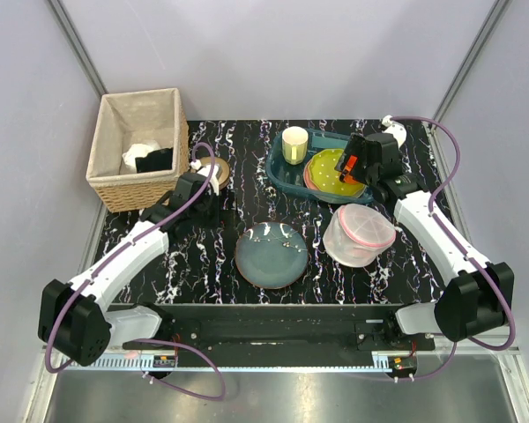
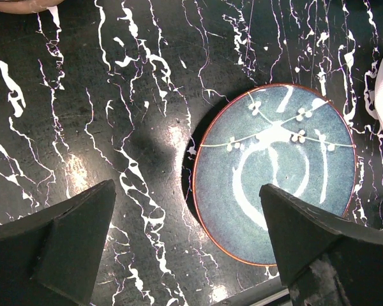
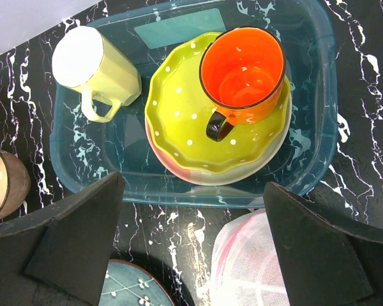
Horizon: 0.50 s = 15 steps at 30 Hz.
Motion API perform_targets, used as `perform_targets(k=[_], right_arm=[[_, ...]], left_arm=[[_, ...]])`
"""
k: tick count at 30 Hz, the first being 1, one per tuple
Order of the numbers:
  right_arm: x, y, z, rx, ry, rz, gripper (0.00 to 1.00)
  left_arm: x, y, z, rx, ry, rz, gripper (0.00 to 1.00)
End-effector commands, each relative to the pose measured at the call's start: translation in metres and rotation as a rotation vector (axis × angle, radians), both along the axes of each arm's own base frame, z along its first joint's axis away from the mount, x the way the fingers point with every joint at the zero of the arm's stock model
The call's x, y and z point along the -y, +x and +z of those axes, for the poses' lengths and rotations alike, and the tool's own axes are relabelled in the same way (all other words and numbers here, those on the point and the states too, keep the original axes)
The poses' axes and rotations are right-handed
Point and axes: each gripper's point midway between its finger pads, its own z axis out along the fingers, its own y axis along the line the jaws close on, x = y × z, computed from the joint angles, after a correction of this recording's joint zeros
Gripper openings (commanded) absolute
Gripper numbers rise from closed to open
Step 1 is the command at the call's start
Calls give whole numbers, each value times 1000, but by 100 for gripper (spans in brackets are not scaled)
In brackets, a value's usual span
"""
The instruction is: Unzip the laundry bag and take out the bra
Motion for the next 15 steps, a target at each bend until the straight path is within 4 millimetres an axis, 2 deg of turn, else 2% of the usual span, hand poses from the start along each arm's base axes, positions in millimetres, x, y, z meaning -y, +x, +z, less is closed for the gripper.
perform_targets(k=[1,7,12,15], right_arm=[[-6,8,21,74,28,13,100],[-5,3,17,60,30,17,100],[-2,-8,28,78,23,29,100],[3,-20,30,66,10,23,100]], left_arm=[[12,11,25,66,-39,-33,99],[11,12,27,68,-37,-29,99],[13,13,35,79,-42,-26,99],[-1,22,32,74,24,51,99]])
